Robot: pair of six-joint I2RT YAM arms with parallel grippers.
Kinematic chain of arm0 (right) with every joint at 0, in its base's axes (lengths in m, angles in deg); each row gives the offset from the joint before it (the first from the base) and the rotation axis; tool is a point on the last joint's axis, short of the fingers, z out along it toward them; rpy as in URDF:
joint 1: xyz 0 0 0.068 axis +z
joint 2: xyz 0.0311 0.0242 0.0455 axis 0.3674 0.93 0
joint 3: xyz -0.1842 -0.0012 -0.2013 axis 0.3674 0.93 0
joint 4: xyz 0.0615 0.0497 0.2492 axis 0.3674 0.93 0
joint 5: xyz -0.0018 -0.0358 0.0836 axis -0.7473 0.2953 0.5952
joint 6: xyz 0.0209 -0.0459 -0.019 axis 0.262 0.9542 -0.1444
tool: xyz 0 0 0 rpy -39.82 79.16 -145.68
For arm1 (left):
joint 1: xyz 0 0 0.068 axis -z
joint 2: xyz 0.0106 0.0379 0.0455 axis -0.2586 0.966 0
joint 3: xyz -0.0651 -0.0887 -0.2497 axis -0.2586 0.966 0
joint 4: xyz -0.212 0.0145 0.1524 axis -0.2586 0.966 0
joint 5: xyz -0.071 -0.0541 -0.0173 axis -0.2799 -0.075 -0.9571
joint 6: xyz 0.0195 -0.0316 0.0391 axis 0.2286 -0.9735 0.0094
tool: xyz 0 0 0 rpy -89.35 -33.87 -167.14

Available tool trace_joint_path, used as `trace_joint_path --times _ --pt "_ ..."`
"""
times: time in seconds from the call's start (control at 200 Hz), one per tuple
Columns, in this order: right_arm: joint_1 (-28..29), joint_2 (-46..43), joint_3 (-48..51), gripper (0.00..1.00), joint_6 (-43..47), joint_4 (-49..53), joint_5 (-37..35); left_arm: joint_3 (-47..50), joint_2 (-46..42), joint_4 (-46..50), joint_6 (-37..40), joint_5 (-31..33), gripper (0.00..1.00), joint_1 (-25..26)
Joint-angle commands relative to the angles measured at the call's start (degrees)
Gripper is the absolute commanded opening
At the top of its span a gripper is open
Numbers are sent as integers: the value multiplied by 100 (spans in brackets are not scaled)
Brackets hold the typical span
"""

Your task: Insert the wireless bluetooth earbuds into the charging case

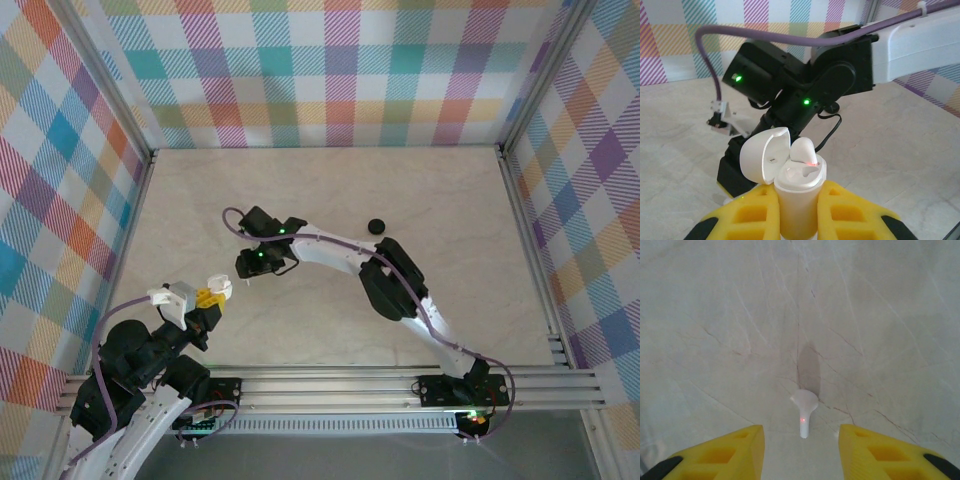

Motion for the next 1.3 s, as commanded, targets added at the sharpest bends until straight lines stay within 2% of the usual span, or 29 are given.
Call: trace_joint_path --times 0.0,0.19,0.52,0.695,0.74,0.82,0.905,1.295 --pt "170 369 -715 43 577 1269 -471 -29 -74 -43 -101 57 0 50" --pt "293 838 -1473 43 777 1767 -726 -46 -82 -25 -92 48 0 50" --pt "304 1054 -1490 43 712 1757 -715 69 -64 -245 -283 75 0 50" --pt "306 1050 -1374 26 679 1556 -525 223 -64 -385 -538 -30 0 50" --pt "304 1013 -1312 25 700 1433 -448 226 -64 -394 -558 -37 0 50" --pt "304 979 -1292 26 692 1337 -435 206 -56 -386 -568 -62 0 50" --pt "304 975 -1338 33 701 1316 -489 191 -54 -360 -598 -64 0 50" --pt "300 1021 -1584 39 651 1360 -436 223 -47 -392 -883 8 0 50"
